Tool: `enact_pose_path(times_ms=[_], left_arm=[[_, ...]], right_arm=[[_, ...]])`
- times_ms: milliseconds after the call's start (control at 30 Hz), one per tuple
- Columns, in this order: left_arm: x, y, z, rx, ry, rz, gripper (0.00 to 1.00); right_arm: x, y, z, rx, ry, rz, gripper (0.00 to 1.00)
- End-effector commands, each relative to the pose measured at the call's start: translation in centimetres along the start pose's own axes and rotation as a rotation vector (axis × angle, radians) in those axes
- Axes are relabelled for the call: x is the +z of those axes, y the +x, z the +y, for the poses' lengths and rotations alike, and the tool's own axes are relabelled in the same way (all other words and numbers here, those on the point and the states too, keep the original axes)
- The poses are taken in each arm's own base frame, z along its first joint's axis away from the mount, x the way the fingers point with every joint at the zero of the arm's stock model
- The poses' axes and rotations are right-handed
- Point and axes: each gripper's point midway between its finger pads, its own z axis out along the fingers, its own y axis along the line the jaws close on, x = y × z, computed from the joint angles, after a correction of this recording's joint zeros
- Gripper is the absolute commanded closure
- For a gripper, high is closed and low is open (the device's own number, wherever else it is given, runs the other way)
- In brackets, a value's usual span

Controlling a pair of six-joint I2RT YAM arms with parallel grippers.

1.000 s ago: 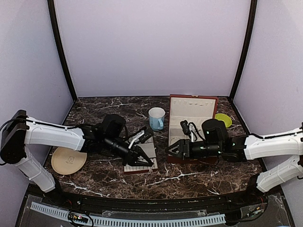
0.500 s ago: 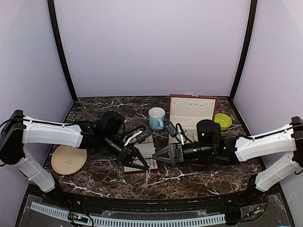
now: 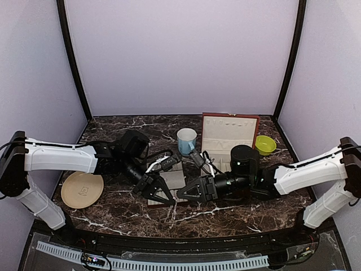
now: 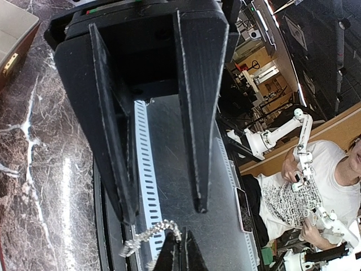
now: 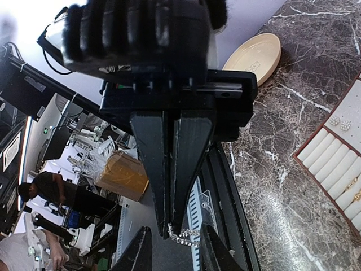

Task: Organize the mixed jewelry
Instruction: Pass from the left arm to the right

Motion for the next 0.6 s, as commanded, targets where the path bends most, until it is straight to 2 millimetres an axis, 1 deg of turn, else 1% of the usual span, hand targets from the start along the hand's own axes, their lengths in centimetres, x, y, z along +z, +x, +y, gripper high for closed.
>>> enact_pose_path(times_ms=[0,133,300,567], left_arm=[[-0.4,-0.4,-1.6,0.03,0.046,0.002,1.0],[-0.4,-0.5,-1.7,0.031,0.051,0.003,1.0],[-0.5,-0.6,-1.8,0.034,0.049,0.0,1.0],[-0.6,-0.9,-2.3,0.042,0.061,-0.006,1.0]], right_arm=[[1.0,-0.8,1.9,-0.059,-0.077,0.003,0.72],[1.7,-0.7,2.2,-0.069,-0.09,0.026,0.74],[2.0,-0.4,2.2,-0.062,-0.094,0.042,0.82],[2.0,0.4,1.7,-0.045,-0.081,0.065,0.85]])
